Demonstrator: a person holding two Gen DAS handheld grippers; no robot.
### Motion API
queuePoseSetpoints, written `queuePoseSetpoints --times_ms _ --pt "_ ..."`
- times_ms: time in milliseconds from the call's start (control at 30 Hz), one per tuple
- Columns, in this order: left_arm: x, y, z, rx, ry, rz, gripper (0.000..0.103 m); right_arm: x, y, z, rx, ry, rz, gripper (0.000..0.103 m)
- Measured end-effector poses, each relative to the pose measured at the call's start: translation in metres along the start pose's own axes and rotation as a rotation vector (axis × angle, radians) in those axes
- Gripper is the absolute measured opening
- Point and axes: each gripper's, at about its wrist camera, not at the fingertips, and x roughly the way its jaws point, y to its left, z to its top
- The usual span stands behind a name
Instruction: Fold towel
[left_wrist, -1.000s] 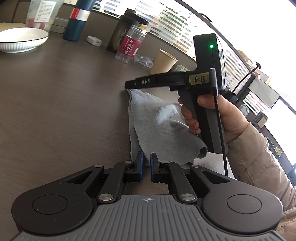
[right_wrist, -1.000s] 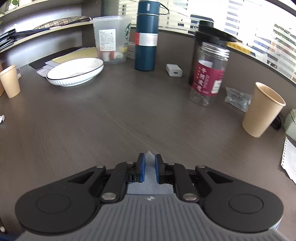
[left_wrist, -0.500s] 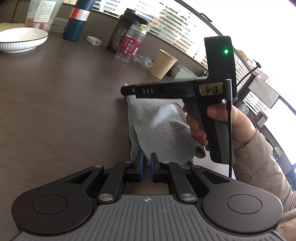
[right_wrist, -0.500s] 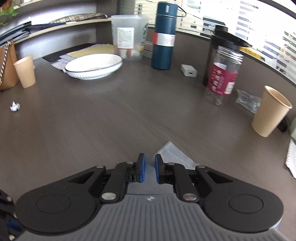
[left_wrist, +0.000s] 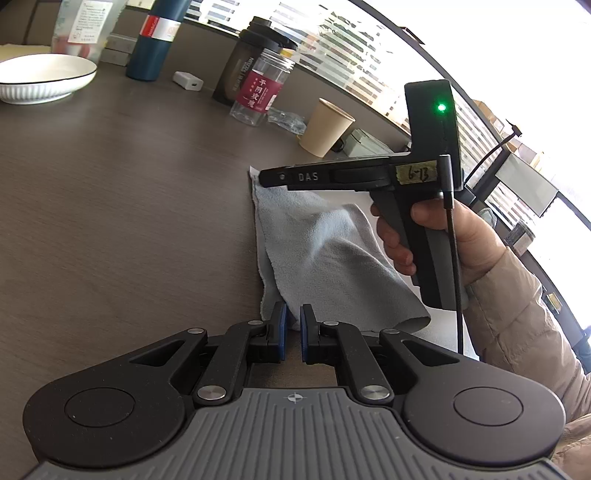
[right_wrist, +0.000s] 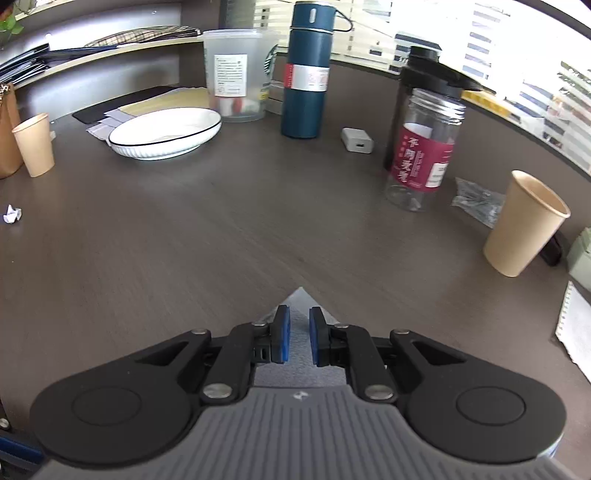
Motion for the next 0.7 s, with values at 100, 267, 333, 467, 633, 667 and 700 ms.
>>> queuePoseSetpoints --times_ms 100,267,333,467,633,667,700 --pt "0.0 0.0 0.0 0.001 0.0 -0.002 0.011 0.001 -0.002 -0.001 0.004 -0.001 0.017 0.005" --pt "-0.001 0.0 0.0 0.002 0.001 -0.003 0.011 -0.001 -0.003 0.0 0.017 -0.017 0.016 0.001" --pt "-0.002 0.0 0.0 0.002 0.001 -0.003 0.011 -0.003 -0.003 0.001 0.02 -0.029 0.017 0.001" --pt "-0.002 -0.001 -0.001 0.002 0.001 -0.003 0.011 -0.008 -0.004 0.005 0.021 -0.048 0.018 0.001" --pt "-0.001 -0.001 -0.001 0.001 0.001 -0.003 0.011 -0.008 -0.004 0.007 0.015 -0.038 0.019 0.011" --pt "-0.001 -0.001 -0.001 0.001 0.001 -0.003 0.011 -0.007 -0.004 0.007 0.013 -0.035 0.017 0.011" --pt "-0.001 -0.001 -0.001 0.002 0.001 -0.003 0.011 -0.006 -0.005 0.006 0.014 -0.032 0.015 0.011"
